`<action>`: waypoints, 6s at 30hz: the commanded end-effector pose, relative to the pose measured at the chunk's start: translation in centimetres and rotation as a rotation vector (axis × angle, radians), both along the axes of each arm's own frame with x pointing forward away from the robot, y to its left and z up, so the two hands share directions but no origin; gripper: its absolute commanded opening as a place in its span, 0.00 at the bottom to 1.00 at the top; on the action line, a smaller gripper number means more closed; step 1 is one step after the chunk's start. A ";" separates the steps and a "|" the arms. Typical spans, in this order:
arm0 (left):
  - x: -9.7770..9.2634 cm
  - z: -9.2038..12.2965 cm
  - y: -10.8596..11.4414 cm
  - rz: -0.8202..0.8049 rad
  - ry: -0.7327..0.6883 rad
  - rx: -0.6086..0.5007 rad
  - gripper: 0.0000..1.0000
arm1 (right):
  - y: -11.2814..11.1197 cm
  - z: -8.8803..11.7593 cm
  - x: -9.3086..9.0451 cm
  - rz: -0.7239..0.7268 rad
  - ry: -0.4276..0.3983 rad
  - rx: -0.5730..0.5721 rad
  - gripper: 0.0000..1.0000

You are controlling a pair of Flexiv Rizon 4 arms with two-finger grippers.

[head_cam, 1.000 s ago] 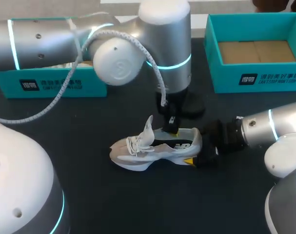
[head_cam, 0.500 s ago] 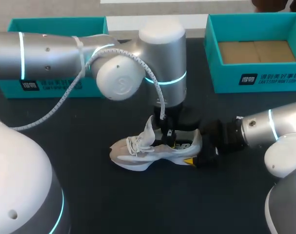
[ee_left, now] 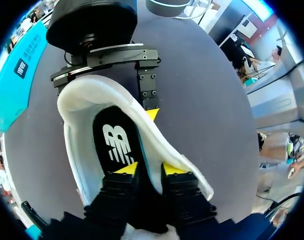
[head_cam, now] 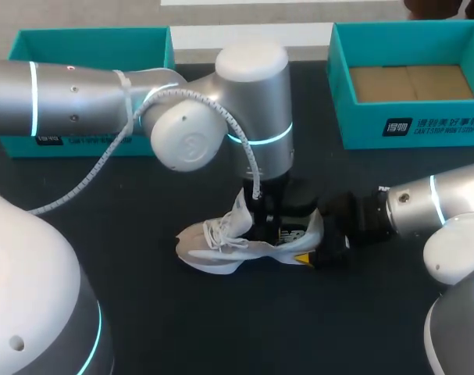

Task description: Take the shoe out of the shoebox, open the shoe tongue, remove and reinsert the insole, then place the shoe into the shoebox

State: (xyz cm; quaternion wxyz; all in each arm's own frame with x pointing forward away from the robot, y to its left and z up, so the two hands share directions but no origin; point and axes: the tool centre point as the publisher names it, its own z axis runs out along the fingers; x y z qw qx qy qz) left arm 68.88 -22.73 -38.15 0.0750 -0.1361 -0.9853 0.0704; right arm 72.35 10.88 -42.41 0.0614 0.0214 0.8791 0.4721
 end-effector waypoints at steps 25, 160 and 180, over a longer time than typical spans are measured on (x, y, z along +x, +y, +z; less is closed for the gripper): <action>1.8 -2.2 1.1 0.033 -0.066 -0.036 0.00 | 0.0 0.0 0.1 -0.001 0.001 -0.003 0.00; 2.4 6.9 -6.4 0.220 -0.103 -0.620 0.38 | 0.0 0.0 0.1 -0.001 0.001 -0.003 0.00; 1.7 8.4 -5.2 0.170 -0.011 -0.667 0.00 | 0.0 0.0 0.1 -0.001 0.001 -0.003 0.00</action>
